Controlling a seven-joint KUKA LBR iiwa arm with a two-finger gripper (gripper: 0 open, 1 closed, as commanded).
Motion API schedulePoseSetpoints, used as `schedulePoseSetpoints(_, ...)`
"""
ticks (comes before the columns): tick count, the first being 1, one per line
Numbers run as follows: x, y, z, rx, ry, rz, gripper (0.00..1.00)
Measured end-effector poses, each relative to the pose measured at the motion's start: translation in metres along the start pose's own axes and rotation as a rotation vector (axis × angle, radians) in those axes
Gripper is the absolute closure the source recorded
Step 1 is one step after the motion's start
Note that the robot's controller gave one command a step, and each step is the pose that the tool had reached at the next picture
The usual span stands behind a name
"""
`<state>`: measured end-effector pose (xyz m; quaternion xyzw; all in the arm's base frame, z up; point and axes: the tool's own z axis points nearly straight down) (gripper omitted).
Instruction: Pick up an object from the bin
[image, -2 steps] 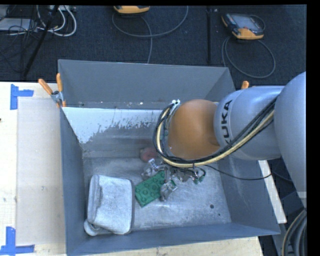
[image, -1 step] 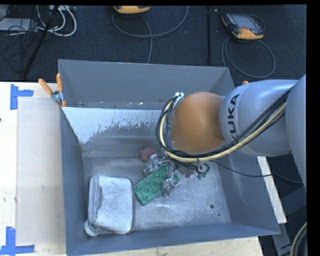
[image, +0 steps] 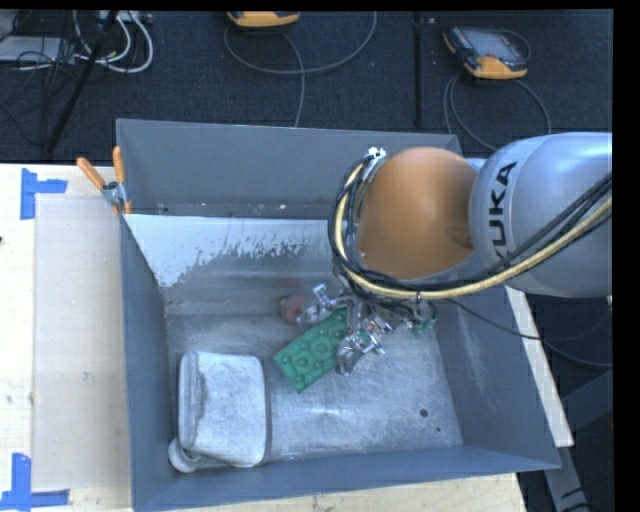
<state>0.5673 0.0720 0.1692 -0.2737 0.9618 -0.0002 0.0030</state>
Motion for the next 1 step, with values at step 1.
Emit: schedulePoseSetpoints(1,-0.0017,0.0010,-0.0309,-0.001,0.002,0.005,1.00)
